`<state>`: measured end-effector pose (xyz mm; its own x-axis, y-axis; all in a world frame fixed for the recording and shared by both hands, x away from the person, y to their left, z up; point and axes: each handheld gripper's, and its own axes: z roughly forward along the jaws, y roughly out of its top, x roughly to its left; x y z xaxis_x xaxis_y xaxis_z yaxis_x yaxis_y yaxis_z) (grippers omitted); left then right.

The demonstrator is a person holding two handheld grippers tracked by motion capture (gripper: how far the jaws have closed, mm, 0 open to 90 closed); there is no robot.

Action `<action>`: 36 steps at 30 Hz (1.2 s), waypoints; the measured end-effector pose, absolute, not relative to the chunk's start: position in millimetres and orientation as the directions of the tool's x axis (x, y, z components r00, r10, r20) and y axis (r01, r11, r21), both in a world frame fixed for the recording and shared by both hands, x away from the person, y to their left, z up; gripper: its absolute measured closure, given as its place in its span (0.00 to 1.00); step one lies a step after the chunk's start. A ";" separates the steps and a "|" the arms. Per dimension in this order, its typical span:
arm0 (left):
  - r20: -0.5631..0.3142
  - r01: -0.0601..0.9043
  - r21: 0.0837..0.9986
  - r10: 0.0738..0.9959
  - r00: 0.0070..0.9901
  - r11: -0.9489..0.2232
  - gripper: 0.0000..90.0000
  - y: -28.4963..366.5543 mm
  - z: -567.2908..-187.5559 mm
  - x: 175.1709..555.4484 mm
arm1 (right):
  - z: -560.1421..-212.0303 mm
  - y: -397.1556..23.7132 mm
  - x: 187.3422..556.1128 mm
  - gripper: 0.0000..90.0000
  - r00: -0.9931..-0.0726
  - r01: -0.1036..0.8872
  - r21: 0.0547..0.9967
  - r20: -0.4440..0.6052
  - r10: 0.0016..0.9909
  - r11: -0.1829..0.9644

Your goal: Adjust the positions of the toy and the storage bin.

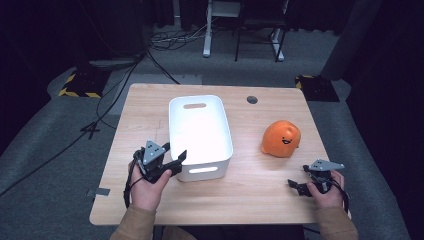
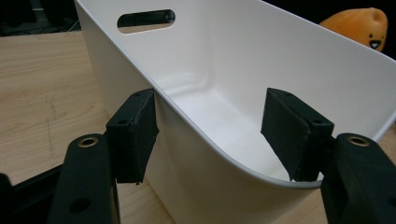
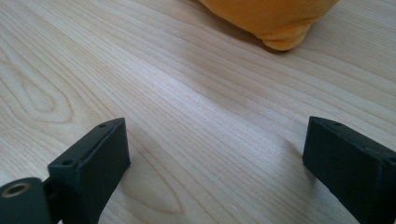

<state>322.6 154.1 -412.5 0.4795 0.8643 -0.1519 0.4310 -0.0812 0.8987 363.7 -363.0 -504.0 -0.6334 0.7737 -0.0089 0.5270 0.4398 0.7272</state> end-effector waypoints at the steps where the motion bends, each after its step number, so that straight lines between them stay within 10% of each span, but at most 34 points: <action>1: -0.152 0.431 0.898 0.860 0.487 -0.085 0.41 150.8 -412.4 319.6 | -504.2 -362.7 363.7 0.08 -0.632 0.526 0.730 -0.008 0.775 0.437; 36: -0.134 0.412 0.895 0.778 0.614 -0.170 0.36 89.5 -411.8 250.4 | -504.1 -362.9 363.6 0.08 -0.633 0.527 0.728 -0.008 0.774 0.439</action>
<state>250.4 89.5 -411.8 0.6137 0.7781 -0.1342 0.4116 -0.1703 0.8953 363.6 -362.9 -504.1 -0.6329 0.7742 -0.0083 0.5274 0.4389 0.7275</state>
